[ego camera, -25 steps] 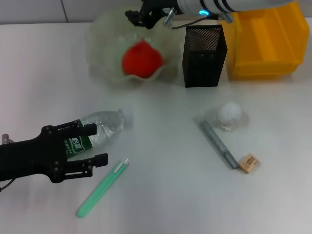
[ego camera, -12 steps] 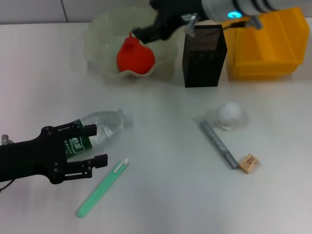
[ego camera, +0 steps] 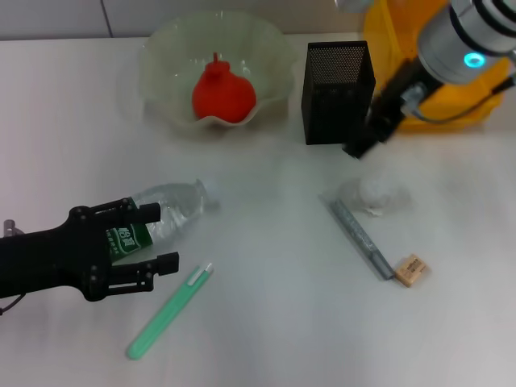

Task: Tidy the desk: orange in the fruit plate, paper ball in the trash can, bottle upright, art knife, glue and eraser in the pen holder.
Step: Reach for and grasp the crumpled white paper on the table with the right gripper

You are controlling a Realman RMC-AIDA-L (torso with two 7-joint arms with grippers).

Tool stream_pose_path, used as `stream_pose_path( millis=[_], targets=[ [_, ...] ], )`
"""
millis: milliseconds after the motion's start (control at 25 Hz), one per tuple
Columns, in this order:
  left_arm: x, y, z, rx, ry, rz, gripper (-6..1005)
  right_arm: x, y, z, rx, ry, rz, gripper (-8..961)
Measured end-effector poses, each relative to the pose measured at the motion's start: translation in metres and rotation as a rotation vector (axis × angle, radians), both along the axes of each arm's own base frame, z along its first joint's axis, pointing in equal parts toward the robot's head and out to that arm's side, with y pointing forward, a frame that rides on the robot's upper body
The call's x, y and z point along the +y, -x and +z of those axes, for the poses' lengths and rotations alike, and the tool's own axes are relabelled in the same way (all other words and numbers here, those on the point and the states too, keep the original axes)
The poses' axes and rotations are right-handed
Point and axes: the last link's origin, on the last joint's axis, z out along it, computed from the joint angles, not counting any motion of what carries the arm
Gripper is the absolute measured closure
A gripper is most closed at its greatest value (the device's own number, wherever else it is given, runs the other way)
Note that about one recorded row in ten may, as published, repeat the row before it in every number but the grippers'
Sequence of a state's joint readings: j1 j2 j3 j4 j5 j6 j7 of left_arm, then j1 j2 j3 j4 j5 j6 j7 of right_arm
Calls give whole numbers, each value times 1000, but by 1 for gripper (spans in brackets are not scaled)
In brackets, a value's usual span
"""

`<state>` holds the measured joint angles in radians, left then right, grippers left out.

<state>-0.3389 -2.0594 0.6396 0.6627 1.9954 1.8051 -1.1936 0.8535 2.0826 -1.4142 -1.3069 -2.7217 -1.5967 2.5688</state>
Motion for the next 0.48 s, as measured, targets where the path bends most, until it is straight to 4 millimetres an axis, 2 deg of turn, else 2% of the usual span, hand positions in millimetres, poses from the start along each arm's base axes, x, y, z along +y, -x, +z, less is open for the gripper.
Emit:
stream_pose_path(
  millis=[480],
  targets=[
    [1, -1, 0, -3, 4, 5, 202, -4, -40, -12, -81, 34, -123, 241]
  ],
)
